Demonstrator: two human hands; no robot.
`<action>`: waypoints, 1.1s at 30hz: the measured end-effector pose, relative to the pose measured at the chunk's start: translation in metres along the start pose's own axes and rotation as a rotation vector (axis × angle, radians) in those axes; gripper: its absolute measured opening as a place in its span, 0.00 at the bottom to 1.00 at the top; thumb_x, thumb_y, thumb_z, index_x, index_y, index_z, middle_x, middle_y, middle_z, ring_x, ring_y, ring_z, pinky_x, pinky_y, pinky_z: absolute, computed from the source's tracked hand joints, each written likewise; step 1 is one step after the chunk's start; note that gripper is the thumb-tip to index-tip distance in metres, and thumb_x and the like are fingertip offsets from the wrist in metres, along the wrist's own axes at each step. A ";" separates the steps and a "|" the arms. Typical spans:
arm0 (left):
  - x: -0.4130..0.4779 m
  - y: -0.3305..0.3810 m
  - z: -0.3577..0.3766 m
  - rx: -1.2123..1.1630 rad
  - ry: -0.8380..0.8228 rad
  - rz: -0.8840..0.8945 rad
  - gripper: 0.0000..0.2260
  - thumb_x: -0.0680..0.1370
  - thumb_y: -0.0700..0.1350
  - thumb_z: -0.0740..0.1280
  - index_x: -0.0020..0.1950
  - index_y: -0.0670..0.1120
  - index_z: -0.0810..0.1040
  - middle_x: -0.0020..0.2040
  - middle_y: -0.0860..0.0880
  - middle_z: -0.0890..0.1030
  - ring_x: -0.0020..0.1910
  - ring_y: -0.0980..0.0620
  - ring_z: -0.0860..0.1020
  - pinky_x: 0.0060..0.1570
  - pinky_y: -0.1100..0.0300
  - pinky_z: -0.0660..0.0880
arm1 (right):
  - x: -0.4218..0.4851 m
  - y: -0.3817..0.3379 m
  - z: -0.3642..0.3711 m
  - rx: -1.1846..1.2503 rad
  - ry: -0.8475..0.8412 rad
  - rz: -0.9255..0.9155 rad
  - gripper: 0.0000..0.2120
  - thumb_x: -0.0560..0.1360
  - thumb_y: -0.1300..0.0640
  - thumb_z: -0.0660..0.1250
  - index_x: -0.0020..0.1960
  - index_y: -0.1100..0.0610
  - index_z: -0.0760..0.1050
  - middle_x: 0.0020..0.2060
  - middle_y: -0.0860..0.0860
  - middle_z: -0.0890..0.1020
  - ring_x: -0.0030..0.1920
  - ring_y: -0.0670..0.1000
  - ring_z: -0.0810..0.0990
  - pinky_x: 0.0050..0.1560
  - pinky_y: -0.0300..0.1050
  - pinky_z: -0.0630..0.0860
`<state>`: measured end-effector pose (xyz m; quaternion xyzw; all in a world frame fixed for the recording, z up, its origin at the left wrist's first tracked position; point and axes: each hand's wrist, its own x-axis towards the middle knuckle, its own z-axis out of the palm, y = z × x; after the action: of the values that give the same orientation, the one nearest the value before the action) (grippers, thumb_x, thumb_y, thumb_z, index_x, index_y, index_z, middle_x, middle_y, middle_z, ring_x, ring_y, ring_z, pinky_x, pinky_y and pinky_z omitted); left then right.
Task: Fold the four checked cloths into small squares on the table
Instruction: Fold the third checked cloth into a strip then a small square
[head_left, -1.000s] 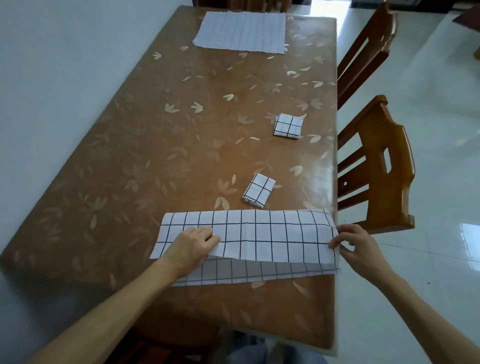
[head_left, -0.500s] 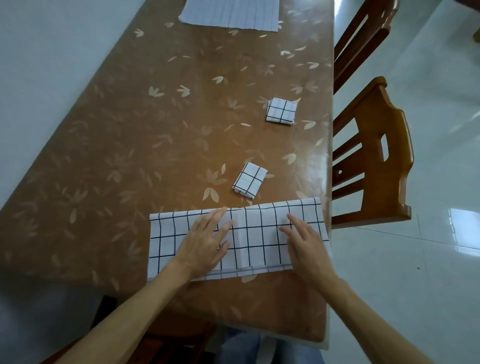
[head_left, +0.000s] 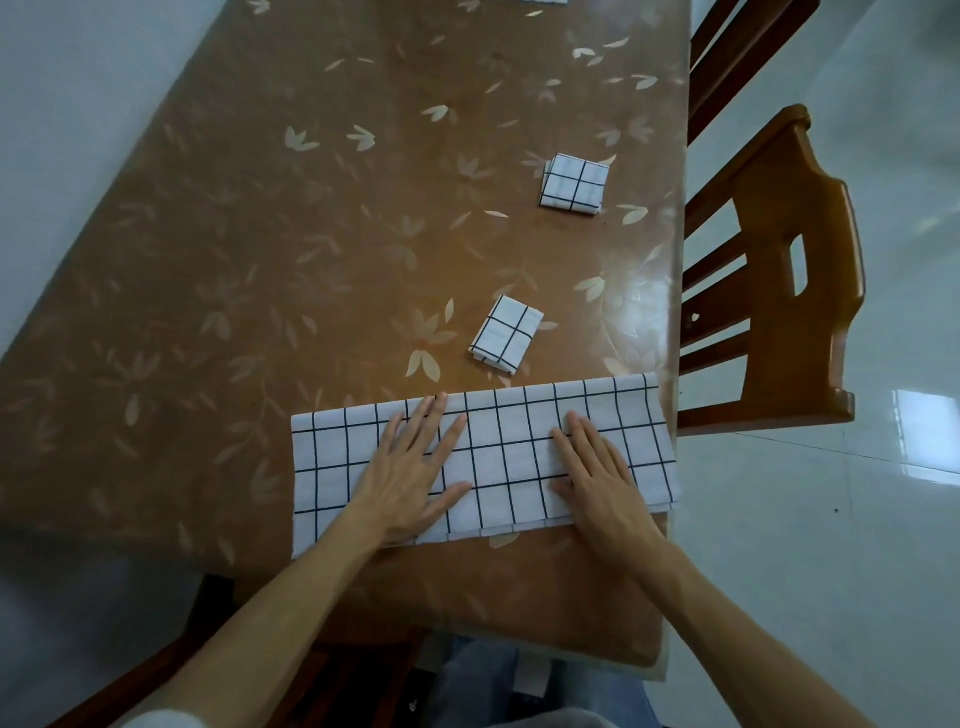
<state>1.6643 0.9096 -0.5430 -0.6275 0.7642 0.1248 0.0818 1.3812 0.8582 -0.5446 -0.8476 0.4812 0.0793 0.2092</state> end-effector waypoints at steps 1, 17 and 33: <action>0.000 0.000 -0.001 0.000 -0.001 0.005 0.36 0.80 0.69 0.44 0.81 0.50 0.38 0.81 0.44 0.36 0.79 0.46 0.36 0.77 0.40 0.48 | -0.001 -0.001 -0.001 -0.001 -0.006 0.004 0.32 0.78 0.39 0.36 0.79 0.50 0.36 0.78 0.50 0.34 0.77 0.47 0.31 0.75 0.47 0.34; 0.021 0.015 -0.004 -0.055 0.039 0.084 0.34 0.81 0.66 0.48 0.82 0.49 0.43 0.82 0.45 0.41 0.80 0.47 0.40 0.77 0.40 0.49 | 0.037 -0.041 -0.023 0.084 0.278 -0.048 0.22 0.83 0.52 0.53 0.77 0.54 0.60 0.79 0.53 0.54 0.79 0.53 0.51 0.74 0.50 0.53; -0.020 -0.049 -0.001 -0.115 0.075 -0.050 0.29 0.83 0.62 0.49 0.81 0.51 0.53 0.82 0.45 0.52 0.80 0.48 0.51 0.77 0.41 0.49 | 0.027 0.031 -0.033 -0.036 0.101 0.067 0.29 0.82 0.41 0.43 0.80 0.51 0.48 0.80 0.51 0.47 0.79 0.51 0.43 0.77 0.52 0.40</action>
<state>1.7166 0.9195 -0.5408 -0.6542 0.7425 0.1429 0.0201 1.3671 0.8089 -0.5330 -0.8377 0.5175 0.0520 0.1666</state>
